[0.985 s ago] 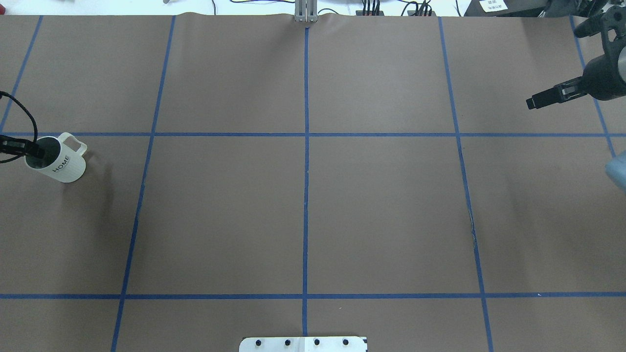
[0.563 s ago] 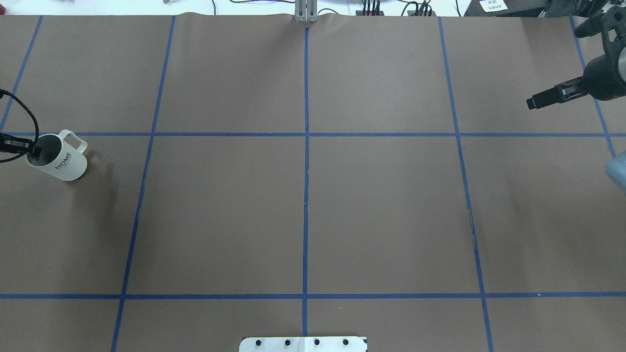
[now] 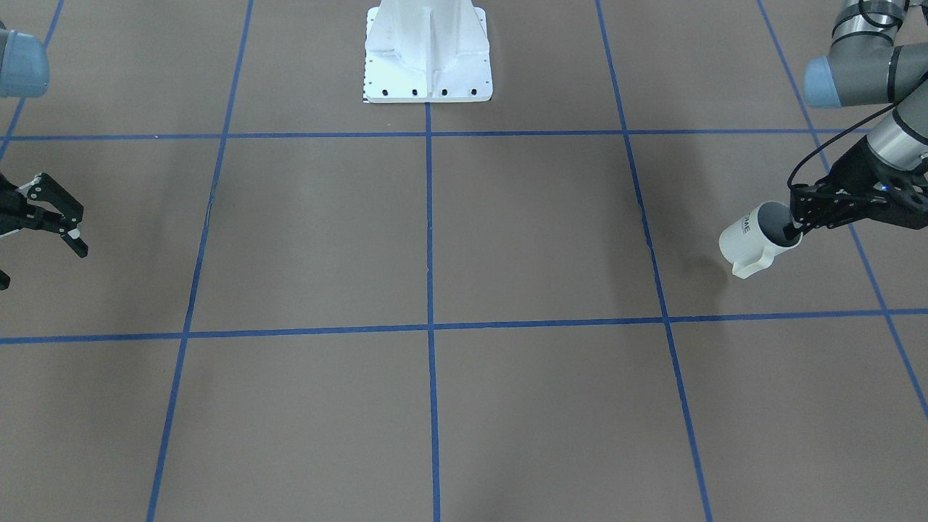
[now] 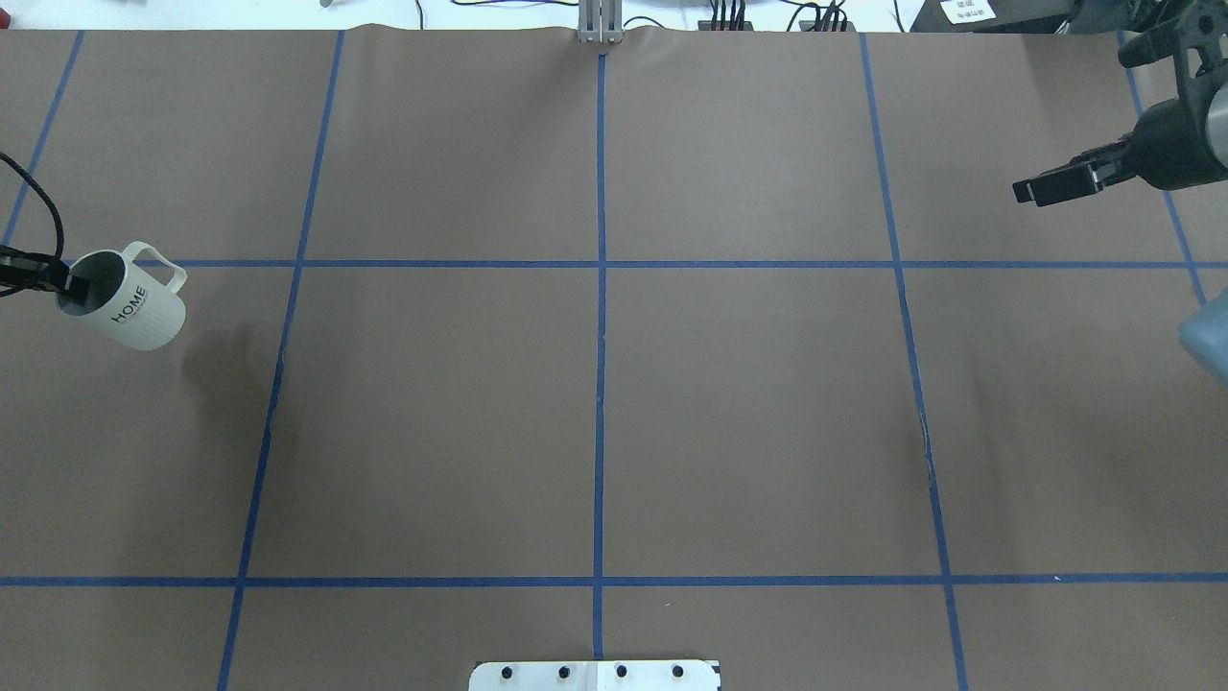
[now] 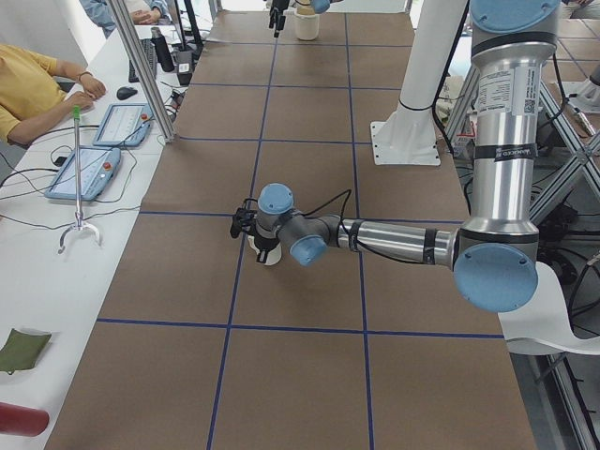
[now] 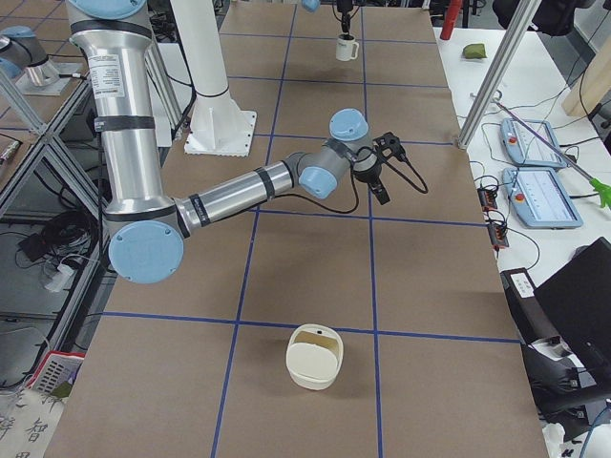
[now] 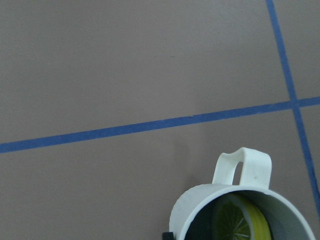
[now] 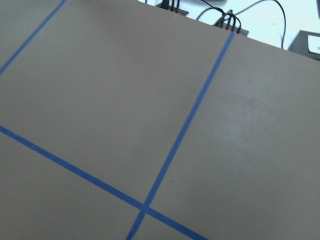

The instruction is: Left arm hands cup to right arm to dump lemon

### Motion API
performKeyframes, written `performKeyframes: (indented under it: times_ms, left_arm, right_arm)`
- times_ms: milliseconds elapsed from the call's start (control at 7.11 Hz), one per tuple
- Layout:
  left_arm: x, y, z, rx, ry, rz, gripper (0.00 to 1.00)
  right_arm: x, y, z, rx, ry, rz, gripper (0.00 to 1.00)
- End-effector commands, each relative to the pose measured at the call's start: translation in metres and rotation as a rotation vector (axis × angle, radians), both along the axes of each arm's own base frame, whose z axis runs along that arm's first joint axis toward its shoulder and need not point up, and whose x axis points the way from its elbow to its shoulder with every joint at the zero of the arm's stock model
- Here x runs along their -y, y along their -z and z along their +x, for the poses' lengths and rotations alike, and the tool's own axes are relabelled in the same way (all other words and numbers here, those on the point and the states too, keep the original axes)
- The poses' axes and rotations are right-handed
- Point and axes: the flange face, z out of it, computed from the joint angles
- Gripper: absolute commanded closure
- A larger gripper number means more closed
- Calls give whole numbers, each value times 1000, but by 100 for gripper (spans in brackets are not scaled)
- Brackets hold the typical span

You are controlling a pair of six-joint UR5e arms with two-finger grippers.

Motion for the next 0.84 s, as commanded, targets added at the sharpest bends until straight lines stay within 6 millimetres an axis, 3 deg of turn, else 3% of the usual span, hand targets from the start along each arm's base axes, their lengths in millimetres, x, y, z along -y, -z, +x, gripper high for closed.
performKeyframes:
  times_ms: [0,281,422,563,703]
  left_arm:
    - [35,65,9,-64,101,-116,100]
    - [69,136,28,-192,261,-303,100]
    - [85,180,40,-264,323,-390,100]
    - [96,213,62,-306,341,-446,100]
    - [108,247,81,-345,351,-484,100]
  right_arm:
    - [17,23,-49,47,24,141,1]
    - [12,21,-112,46,-103,358,1]
    - [8,35,-144,78,-129,442,1]
    - [5,64,-180,67,-110,573,1]
    - [1,106,-206,71,-104,680,1]
